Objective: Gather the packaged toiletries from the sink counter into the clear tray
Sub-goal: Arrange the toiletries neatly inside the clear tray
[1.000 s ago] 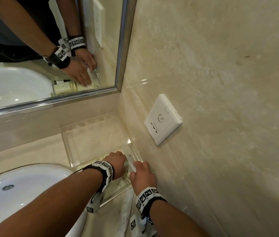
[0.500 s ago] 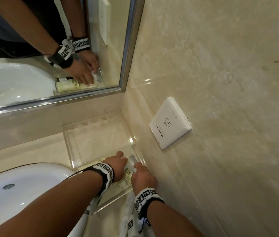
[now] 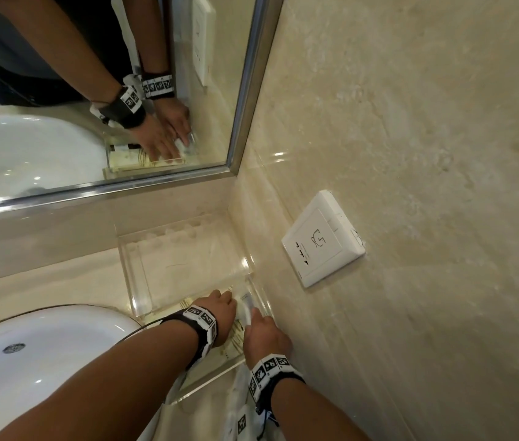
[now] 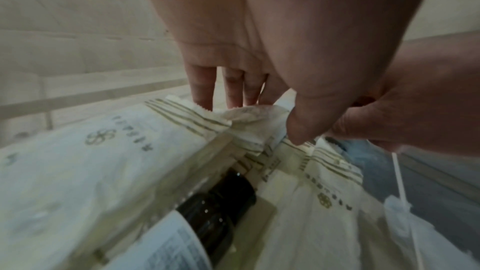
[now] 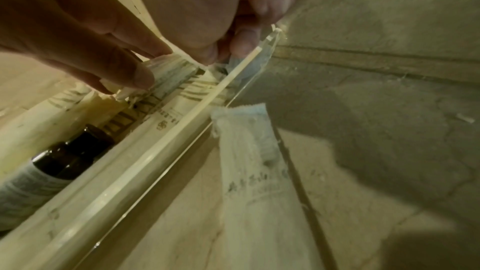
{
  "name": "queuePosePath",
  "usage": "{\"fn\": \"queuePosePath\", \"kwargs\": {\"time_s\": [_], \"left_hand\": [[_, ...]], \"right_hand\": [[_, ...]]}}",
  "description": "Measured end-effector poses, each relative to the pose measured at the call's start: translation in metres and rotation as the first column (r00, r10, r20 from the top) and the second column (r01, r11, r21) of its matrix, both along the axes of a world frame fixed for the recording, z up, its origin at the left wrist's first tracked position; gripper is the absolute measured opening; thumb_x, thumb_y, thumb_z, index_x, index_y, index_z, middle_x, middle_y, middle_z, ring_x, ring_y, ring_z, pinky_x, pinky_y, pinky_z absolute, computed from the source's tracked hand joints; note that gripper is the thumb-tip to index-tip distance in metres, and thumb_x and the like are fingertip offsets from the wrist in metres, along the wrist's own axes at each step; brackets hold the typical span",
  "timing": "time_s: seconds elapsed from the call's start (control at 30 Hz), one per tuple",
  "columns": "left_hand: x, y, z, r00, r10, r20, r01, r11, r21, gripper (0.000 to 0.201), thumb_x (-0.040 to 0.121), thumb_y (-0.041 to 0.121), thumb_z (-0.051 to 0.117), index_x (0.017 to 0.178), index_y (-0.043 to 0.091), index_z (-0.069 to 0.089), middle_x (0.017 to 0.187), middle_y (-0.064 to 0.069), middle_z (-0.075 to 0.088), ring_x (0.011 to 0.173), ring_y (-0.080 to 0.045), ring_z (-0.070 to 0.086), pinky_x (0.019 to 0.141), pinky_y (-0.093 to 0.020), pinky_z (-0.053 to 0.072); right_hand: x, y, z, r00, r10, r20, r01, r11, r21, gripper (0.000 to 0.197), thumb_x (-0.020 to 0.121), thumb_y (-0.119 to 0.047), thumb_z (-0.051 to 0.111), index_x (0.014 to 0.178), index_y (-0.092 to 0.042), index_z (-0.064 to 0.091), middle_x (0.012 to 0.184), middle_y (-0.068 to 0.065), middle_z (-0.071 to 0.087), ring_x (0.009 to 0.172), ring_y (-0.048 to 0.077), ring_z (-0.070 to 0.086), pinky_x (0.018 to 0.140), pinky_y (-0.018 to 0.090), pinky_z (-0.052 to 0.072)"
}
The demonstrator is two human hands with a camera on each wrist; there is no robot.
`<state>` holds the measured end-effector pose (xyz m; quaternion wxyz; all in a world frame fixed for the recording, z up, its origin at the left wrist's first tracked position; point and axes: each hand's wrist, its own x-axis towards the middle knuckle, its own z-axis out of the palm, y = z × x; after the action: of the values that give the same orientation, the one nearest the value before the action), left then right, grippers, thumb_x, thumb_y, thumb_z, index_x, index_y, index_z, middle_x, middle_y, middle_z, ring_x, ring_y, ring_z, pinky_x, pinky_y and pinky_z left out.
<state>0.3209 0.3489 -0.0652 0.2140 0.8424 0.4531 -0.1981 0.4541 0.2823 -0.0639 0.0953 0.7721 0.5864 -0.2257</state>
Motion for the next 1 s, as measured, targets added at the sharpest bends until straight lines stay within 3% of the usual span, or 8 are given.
{"fn": "queuePosePath", "kwargs": {"time_s": [0.13, 0.23, 0.37, 0.63, 0.77, 0.9, 1.0], "left_hand": [[0.000, -0.001, 0.001, 1.000, 0.009, 0.004, -0.009, 1.000, 0.000, 0.059, 0.085, 0.025, 0.055, 0.140, 0.010, 0.038, 0.148, -0.010, 0.033, 0.127, -0.031, 0.040, 0.097, -0.046, 0.048], [0.000, -0.002, 0.003, 0.999, 0.038, 0.019, -0.038, 0.999, -0.003, 0.061, 0.086, 0.024, 0.056, 0.142, 0.010, 0.036, 0.154, -0.011, 0.026, 0.131, -0.031, 0.038, 0.100, -0.045, 0.046], [0.000, -0.004, 0.009, 0.997, 0.065, 0.030, -0.065, 0.998, 0.010, 0.061, 0.087, 0.023, 0.056, 0.143, 0.010, 0.034, 0.157, -0.012, 0.020, 0.133, -0.032, 0.036, 0.101, -0.044, 0.046], [-0.003, -0.015, 0.021, 0.994, 0.062, 0.085, -0.070, 0.993, 0.096, 0.061, 0.087, 0.024, 0.056, 0.143, 0.010, 0.035, 0.163, -0.009, 0.005, 0.144, -0.032, 0.021, 0.105, -0.046, 0.043], [-0.004, -0.016, 0.027, 0.997, 0.045, 0.063, -0.051, 0.994, 0.093, 0.064, 0.087, 0.030, 0.057, 0.144, 0.010, 0.036, 0.159, -0.011, 0.020, 0.143, -0.033, 0.023, 0.106, -0.047, 0.042], [-0.007, -0.023, 0.038, 0.993, 0.113, 0.039, -0.116, 0.991, 0.067, 0.059, 0.089, 0.034, 0.057, 0.140, 0.012, 0.040, 0.145, -0.011, 0.039, 0.134, -0.032, 0.035, 0.101, -0.046, 0.045], [-0.015, -0.032, 0.048, 0.988, 0.152, 0.037, -0.154, 0.986, 0.062, 0.055, 0.089, 0.033, 0.055, 0.138, 0.013, 0.041, 0.142, -0.011, 0.042, 0.132, -0.033, 0.037, 0.099, -0.046, 0.045]], "right_hand": [[0.001, -0.001, 0.007, 0.999, -0.012, -0.034, 0.012, 1.000, 0.007, 0.045, 0.102, -0.029, 0.038, 0.148, -0.029, 0.036, 0.138, 0.003, 0.054, 0.117, 0.025, 0.062, 0.092, 0.037, 0.049], [0.001, -0.007, 0.011, 0.997, 0.010, -0.079, -0.002, 0.995, 0.095, 0.042, 0.098, -0.030, 0.041, 0.140, -0.036, 0.046, 0.130, -0.004, 0.059, 0.108, 0.020, 0.064, 0.087, 0.034, 0.052], [0.001, -0.011, 0.011, 0.986, 0.160, -0.054, -0.157, 0.986, 0.059, 0.035, 0.094, -0.024, 0.047, 0.125, -0.026, 0.062, 0.123, 0.000, 0.061, 0.110, 0.021, 0.061, 0.089, 0.037, 0.054], [0.007, -0.019, 0.004, 0.972, 0.208, -0.111, -0.207, 0.978, 0.024, 0.043, 0.092, -0.032, 0.051, 0.135, -0.026, 0.057, 0.127, 0.004, 0.052, 0.116, 0.024, 0.057, 0.095, 0.036, 0.052], [0.010, -0.022, 0.006, 0.960, 0.217, -0.176, -0.217, 0.976, 0.020, 0.040, 0.090, -0.034, 0.054, 0.128, -0.025, 0.063, 0.128, 0.003, 0.050, 0.117, 0.023, 0.056, 0.098, 0.033, 0.051], [0.020, -0.031, 0.018, 0.931, 0.233, -0.280, -0.224, 0.972, 0.063, 0.038, 0.090, -0.029, 0.058, 0.127, -0.029, 0.065, 0.134, -0.001, 0.048, 0.116, 0.018, 0.058, 0.102, 0.021, 0.043], [0.029, -0.038, 0.027, 0.935, 0.235, -0.264, -0.218, 0.972, 0.089, 0.033, 0.090, -0.029, 0.060, 0.122, -0.027, 0.066, 0.131, -0.003, 0.051, 0.112, 0.017, 0.060, 0.100, 0.023, 0.045]]}}
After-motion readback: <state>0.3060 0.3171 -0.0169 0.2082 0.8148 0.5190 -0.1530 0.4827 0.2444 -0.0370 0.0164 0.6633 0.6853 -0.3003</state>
